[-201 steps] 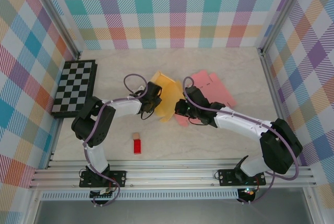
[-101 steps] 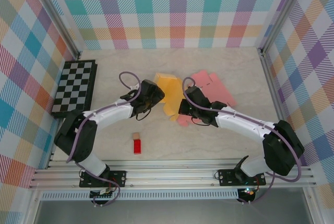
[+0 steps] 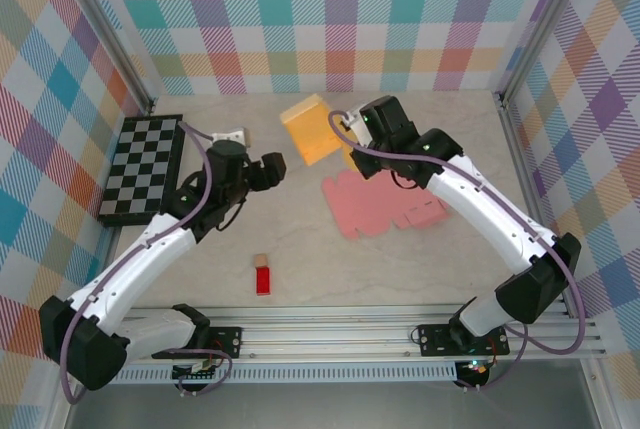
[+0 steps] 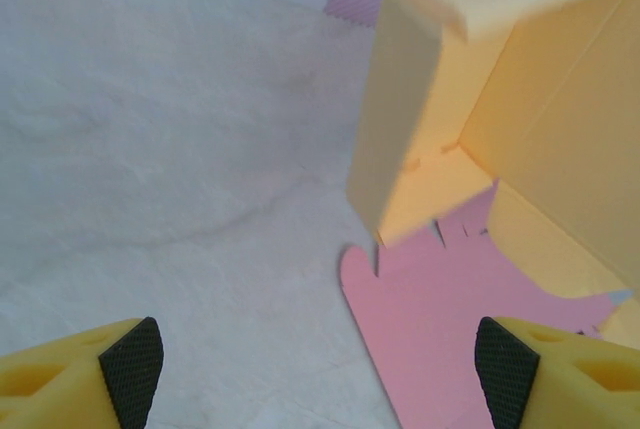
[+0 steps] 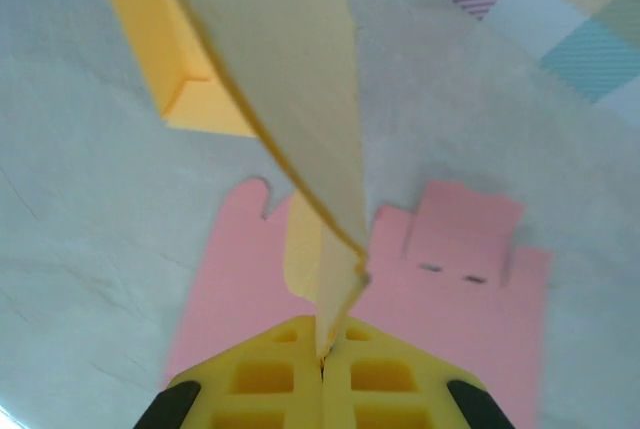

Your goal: Fold the paper box

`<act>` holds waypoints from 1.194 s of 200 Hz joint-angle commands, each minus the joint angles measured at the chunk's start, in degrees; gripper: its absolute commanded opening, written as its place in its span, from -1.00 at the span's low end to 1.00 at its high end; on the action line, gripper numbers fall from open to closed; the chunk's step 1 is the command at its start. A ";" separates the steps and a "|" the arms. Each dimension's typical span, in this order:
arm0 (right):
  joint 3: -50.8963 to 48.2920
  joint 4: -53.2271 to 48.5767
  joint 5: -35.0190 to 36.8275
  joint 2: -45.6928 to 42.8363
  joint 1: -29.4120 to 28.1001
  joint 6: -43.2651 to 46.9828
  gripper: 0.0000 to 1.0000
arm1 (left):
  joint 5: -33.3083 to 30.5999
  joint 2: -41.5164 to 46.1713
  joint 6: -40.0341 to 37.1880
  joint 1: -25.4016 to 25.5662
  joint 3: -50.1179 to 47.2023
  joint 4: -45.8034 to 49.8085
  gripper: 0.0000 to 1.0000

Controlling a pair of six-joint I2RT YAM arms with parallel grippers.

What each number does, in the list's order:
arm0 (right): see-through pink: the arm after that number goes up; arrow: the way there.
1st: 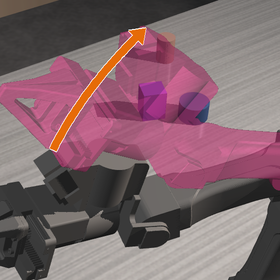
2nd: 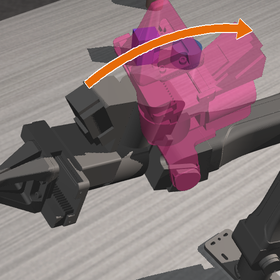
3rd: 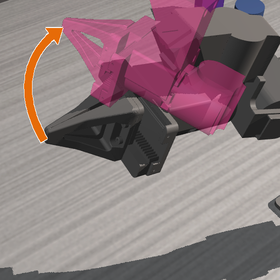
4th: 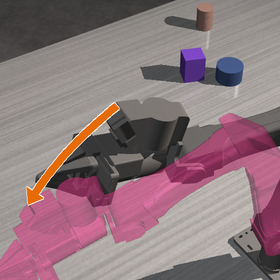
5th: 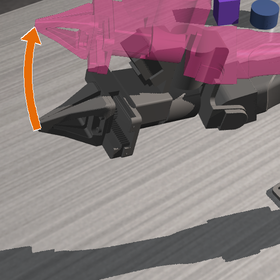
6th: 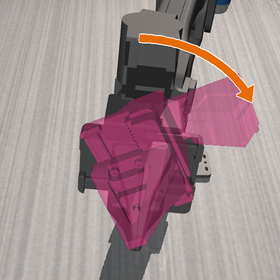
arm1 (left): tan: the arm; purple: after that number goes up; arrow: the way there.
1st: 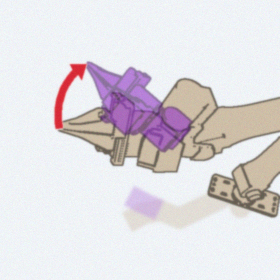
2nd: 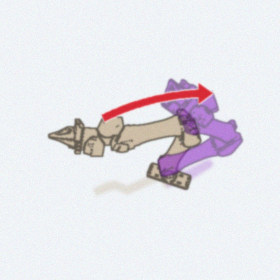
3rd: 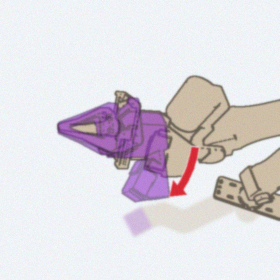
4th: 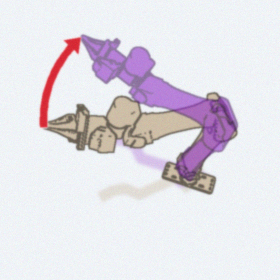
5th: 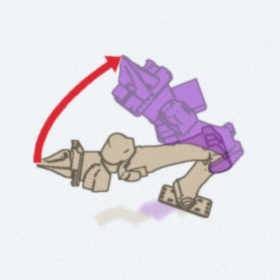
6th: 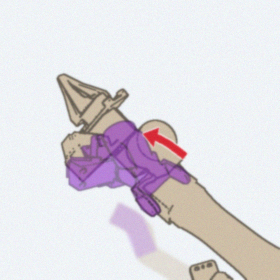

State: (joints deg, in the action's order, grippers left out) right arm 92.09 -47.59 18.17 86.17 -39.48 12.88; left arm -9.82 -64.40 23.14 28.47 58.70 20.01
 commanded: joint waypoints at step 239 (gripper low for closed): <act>-13.81 2.06 -12.10 -18.76 -1.21 70.29 -1.00 | 39.31 -12.13 -42.81 11.74 10.38 0.42 0.39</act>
State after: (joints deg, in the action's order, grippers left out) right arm 78.28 -44.91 9.37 68.75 -40.10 81.95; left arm 29.36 -75.50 -16.45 39.24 66.13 16.25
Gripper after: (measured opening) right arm 0.058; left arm 0.700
